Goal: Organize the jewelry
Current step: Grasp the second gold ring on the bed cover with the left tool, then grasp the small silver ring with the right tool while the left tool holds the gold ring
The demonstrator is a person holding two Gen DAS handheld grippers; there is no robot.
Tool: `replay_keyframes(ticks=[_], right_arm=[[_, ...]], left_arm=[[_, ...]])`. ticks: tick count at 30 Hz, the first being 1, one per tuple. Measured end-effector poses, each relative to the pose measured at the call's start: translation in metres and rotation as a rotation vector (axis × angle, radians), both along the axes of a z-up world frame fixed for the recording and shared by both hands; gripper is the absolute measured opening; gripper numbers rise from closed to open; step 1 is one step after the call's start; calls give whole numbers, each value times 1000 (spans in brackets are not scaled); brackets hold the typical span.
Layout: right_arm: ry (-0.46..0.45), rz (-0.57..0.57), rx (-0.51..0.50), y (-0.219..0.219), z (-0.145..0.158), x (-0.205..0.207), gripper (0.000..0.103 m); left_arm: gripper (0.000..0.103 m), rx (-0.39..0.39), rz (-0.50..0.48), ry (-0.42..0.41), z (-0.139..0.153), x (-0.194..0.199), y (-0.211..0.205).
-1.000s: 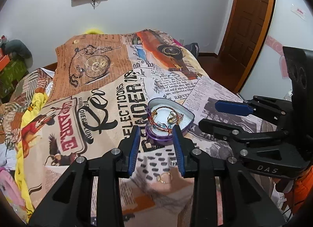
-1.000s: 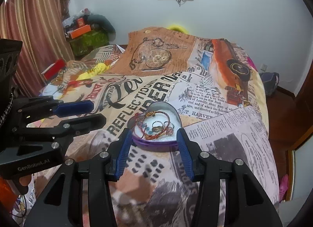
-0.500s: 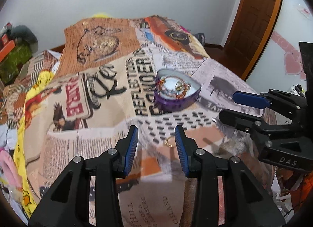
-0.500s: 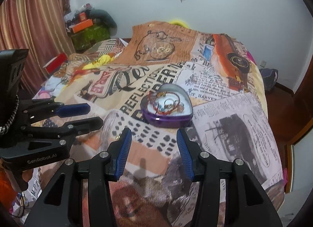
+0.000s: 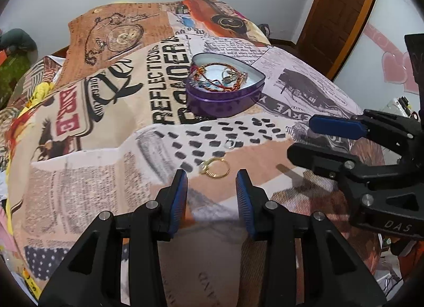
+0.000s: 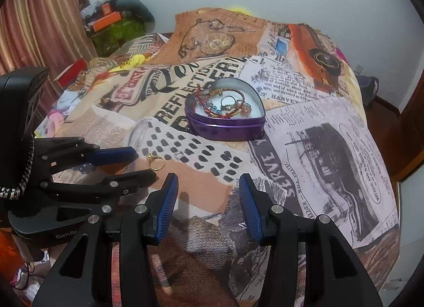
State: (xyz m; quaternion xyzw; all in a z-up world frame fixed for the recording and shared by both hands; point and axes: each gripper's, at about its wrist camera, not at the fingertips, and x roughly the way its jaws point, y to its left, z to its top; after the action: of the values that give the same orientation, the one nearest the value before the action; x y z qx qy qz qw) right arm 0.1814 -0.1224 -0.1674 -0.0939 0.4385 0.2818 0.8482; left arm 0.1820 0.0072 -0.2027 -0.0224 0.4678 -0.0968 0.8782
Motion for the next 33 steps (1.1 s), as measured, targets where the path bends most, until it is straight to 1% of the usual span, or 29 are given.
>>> replay_keyframes(ticks=[4,6,7,8,10,11,12,13,15,22,25,29,30,31,33], right_arm=[[13,-9,1,-3,-4,4,44],[18,-11,2,-3,-6,5,44],[20,-11,3,-3,-6,5,44],[21,-11,4,-2,-7,6,44],[23,-9,6,-2,-7,7,44],[23,-7,7,-1,-7,7,44],[23,-5,8,0,-7,8,44],[24,-2,10,1,-7,8,44],[22,8,11,4,-7,9,44],[-4,58,-32,24,-11,12,44],[4,78,-34,31,-12,18,44],[16,106,-53,42,-15,25,44],[19,111,-61,45,-16,27,42],[23,119,-66,46,-17,27,35],[34,141,-92,53,-21,28,26]], left_arm=[[38,-33,-4,0,-4,8,0],[34,-43,-3,-4,-5,10,1],[27,-44,0,-6,-5,10,1],[24,-47,2,-5,-5,10,2],[24,-63,4,-8,-5,10,4],[22,-67,5,-10,-5,10,5],[16,-64,9,-15,-5,9,5],[6,-64,10,-16,-4,9,6],[6,-74,20,-18,-3,8,10],[6,-54,52,-42,0,3,27],[6,-44,68,-61,4,0,35],[6,-53,93,-83,9,-4,47],[6,-55,97,-86,9,-4,50],[6,-57,100,-89,10,-4,52],[6,-60,104,-91,10,-5,55]])
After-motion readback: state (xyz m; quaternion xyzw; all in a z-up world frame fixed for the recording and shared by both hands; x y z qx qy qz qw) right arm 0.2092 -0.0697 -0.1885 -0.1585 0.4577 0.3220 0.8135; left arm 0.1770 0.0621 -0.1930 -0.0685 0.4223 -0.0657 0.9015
